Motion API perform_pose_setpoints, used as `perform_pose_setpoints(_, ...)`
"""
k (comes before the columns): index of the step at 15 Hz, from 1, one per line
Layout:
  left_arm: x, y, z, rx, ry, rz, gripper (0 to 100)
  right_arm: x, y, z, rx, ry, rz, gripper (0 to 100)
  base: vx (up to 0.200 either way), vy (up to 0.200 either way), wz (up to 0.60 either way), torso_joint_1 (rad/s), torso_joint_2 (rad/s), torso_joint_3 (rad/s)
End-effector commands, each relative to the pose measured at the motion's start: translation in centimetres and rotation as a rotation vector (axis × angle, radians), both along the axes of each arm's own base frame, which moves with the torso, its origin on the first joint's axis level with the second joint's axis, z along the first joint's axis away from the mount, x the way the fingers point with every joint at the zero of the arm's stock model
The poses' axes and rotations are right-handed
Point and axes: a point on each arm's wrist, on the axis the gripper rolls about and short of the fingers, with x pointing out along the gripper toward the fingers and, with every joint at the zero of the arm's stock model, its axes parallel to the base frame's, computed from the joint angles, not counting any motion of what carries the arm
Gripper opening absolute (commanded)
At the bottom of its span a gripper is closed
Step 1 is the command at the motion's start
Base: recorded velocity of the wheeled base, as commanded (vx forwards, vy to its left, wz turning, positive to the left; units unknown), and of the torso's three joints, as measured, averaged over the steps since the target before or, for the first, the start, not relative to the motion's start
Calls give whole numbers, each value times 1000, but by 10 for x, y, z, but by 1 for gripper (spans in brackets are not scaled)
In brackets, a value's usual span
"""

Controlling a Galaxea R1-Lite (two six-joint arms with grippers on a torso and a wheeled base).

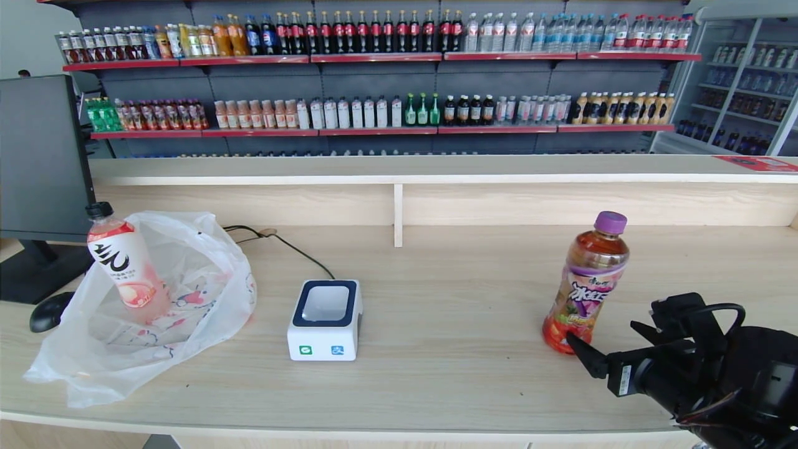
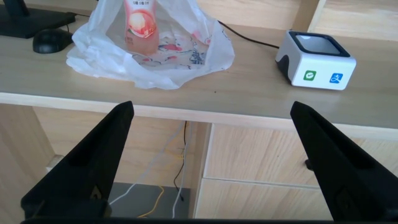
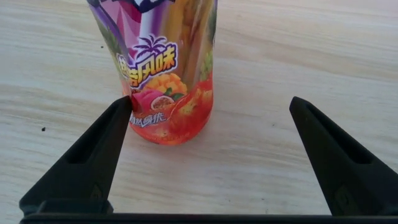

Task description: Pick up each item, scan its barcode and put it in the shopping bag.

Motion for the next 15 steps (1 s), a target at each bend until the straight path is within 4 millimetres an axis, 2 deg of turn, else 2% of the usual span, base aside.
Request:
perform_pose_setpoints(1, 0, 0, 0, 0, 1, -1, 100, -2, -2, 1, 0, -1, -6, 100, 0, 0, 0, 0, 0, 0)
perform_pose_setpoints(15, 0, 0, 0, 0, 1, 1, 100, -3, -16, 8, 6, -32, -75, 100, 0, 0, 0, 0, 0, 0)
